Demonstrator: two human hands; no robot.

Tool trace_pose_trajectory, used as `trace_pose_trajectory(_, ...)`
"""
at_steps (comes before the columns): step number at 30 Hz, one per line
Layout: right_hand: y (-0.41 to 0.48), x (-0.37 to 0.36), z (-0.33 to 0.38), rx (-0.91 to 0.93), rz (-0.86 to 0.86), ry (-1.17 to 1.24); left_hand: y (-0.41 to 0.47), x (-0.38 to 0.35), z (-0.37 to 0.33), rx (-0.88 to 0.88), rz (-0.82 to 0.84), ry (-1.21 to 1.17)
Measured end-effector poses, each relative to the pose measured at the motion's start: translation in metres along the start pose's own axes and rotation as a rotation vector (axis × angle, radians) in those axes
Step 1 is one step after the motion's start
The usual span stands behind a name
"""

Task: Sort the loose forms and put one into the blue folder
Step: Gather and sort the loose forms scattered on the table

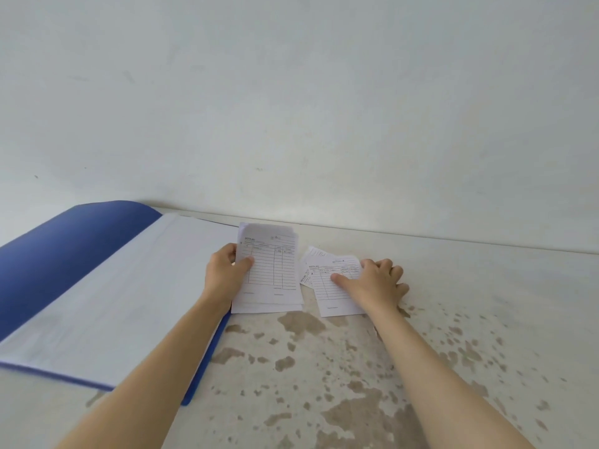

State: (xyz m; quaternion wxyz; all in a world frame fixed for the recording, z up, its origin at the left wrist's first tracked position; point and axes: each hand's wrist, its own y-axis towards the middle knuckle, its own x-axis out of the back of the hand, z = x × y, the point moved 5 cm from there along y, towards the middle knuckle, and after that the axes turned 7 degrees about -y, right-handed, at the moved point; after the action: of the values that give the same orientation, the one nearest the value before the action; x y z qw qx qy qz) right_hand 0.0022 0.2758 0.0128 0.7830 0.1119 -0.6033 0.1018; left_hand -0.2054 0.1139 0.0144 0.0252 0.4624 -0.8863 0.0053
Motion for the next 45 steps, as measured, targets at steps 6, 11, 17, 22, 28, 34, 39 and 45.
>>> trace_pose_trajectory(6, 0.012, 0.005, 0.007, -0.020, 0.186, 0.102, 0.000, 0.000, 0.003, -0.023, 0.012, 0.008)
trace_pose_trajectory(11, 0.018, 0.009, 0.009, 0.026, 0.321, 0.115, -0.002, 0.000, 0.002, -0.070, 0.024, 0.030)
trace_pose_trajectory(17, 0.019, 0.006, 0.012, 0.088, 0.257, 0.158, -0.003, 0.000, 0.004, -0.107, 0.013, 0.088)
trace_pose_trajectory(22, 0.016, 0.002, 0.013, 0.177, 0.134, 0.234, -0.005, 0.000, 0.003, -0.126, 0.003, 0.071)
trace_pose_trajectory(28, 0.008, 0.006, 0.015, 0.267, 0.047, 0.316, -0.006, 0.000, 0.002, -0.132, 0.000, 0.030)
trace_pose_trajectory(34, 0.009, 0.014, 0.003, 0.159, 0.006, 0.678, -0.007, 0.001, -0.002, -0.109, 0.022, -0.019)
trace_pose_trajectory(39, 0.005, 0.040, -0.031, -0.094, -0.113, 1.081, -0.011, 0.007, -0.010, -0.127, -0.061, -0.049)
trace_pose_trajectory(45, -0.009, 0.046, -0.027, -0.092, 0.012, 1.226, -0.036, -0.015, -0.017, -0.029, 0.013, -0.180)
